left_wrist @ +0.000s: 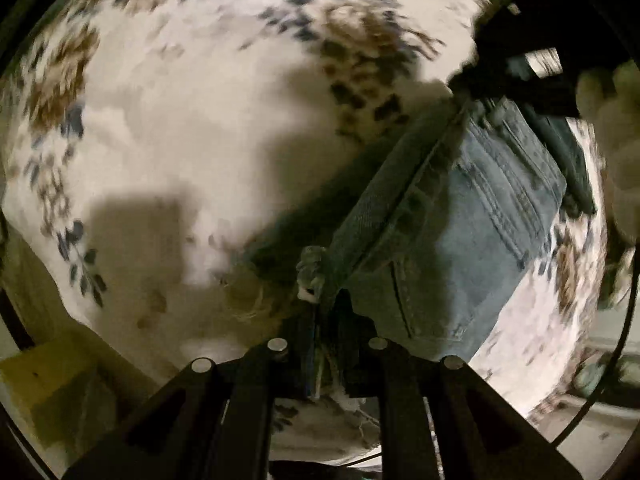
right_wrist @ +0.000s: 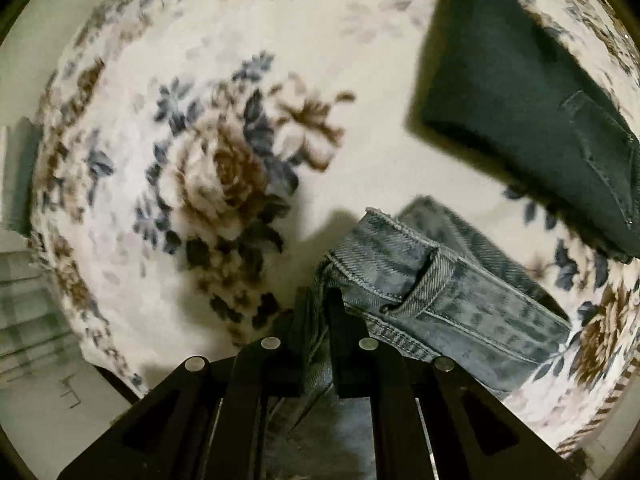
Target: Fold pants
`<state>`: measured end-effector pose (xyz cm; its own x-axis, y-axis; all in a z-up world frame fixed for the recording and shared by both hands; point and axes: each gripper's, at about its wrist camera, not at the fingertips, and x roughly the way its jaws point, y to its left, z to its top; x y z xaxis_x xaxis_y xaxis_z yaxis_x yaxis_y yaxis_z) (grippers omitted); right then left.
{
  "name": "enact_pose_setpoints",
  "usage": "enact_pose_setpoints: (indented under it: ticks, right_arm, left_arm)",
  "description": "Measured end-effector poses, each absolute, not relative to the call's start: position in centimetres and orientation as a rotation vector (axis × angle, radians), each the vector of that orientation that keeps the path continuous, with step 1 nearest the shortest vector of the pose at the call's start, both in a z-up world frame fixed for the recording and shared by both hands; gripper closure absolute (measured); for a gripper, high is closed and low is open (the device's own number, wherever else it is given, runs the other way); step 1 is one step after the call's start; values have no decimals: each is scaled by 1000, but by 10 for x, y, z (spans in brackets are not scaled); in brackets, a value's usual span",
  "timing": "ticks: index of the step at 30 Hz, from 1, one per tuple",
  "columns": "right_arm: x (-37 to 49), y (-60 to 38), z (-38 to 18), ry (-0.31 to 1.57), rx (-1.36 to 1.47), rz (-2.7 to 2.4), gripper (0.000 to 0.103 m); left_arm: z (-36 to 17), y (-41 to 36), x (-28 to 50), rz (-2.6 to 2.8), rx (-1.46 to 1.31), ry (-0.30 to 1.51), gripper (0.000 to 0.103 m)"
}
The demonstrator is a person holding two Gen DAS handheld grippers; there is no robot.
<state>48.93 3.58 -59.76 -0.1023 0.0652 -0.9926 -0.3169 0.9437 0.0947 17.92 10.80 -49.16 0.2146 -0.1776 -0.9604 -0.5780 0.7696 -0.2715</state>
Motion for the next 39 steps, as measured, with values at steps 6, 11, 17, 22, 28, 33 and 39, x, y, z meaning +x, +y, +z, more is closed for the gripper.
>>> enact_pose_setpoints:
  ticks: [6,11,17,22,28,33,39]
  right_arm:
    - [491,31,-594,1704,-136,367,51]
    - [477,-4,-554,1648,-122,425,24]
    - [463,-90,-535,1670,-24,459,4]
    - [446,-159,-542,1710,-39,492,4]
    - [448,-199,-572,1747,-39,592,4]
    - [458,-207,-594,1759,-28,650,4]
    - [475,-197,-623,1762,30,677,4]
  left_arm:
    - [-482,138,164,392,-792,1266,76]
    - [-470,147,154,438,-872,1200,27]
    - [-469,103,127,495,-1104,1172,27]
    - [-507,34,103,525,-1467,1212,27]
    - [-537,-23,101,592,-1742,1140,27]
    - [-577,-45,113,611,-2014,948,27]
    - [-607,-46,127,710,-2194,679,29]
